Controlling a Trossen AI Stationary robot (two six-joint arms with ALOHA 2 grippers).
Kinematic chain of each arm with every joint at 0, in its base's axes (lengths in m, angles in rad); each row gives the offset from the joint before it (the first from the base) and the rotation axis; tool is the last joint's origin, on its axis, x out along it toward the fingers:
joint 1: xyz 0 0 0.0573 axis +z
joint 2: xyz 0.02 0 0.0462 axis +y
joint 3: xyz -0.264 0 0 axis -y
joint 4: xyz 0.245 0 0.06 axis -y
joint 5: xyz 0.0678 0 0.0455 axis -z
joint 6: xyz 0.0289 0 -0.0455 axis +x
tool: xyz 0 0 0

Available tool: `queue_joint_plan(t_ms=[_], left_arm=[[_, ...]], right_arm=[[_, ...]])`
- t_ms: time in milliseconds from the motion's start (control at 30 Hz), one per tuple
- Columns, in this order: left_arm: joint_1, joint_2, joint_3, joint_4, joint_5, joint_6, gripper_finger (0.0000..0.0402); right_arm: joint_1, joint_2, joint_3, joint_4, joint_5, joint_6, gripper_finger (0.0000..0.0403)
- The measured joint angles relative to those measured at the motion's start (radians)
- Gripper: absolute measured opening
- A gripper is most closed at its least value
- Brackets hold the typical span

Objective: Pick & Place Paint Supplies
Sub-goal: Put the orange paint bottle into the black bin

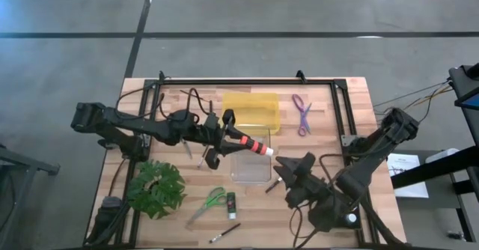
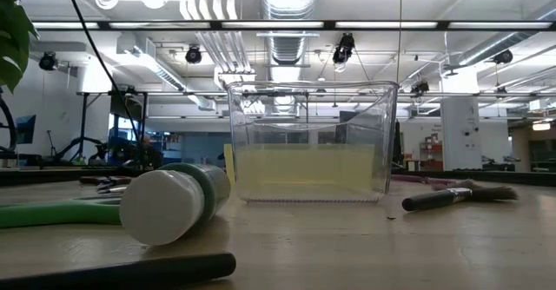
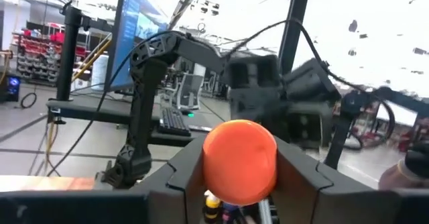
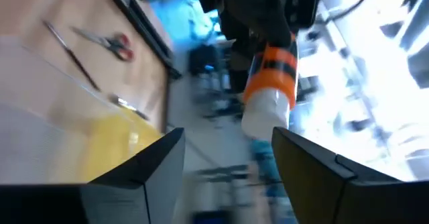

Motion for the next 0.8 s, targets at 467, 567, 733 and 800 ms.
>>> queue_joint_plan(t_ms=[467,567,733,800], left_arm=[[-0.003,0.000,0.000,0.007,0.001,-0.027,0.0142],[-0.004,0.000,0.000,0.023,0.004,-0.032,0.0135],[-0.005,0.000,0.000,0.038,0.016,-0.035,0.0132],[-0.005,0.000,0.000,0.038,0.016,-0.035,0.0132]], right_arm=[[-0.027,0.052,0.000,0.320,0.120,-0.418,0.0218],[-0.026,0.044,0.000,0.322,0.133,-0.422,0.0218],[-0.038,0.040,0.000,0.321,0.123,-0.406,0.0218],[-0.045,0.038,0.000,0.322,0.123,-0.399,0.0218]])
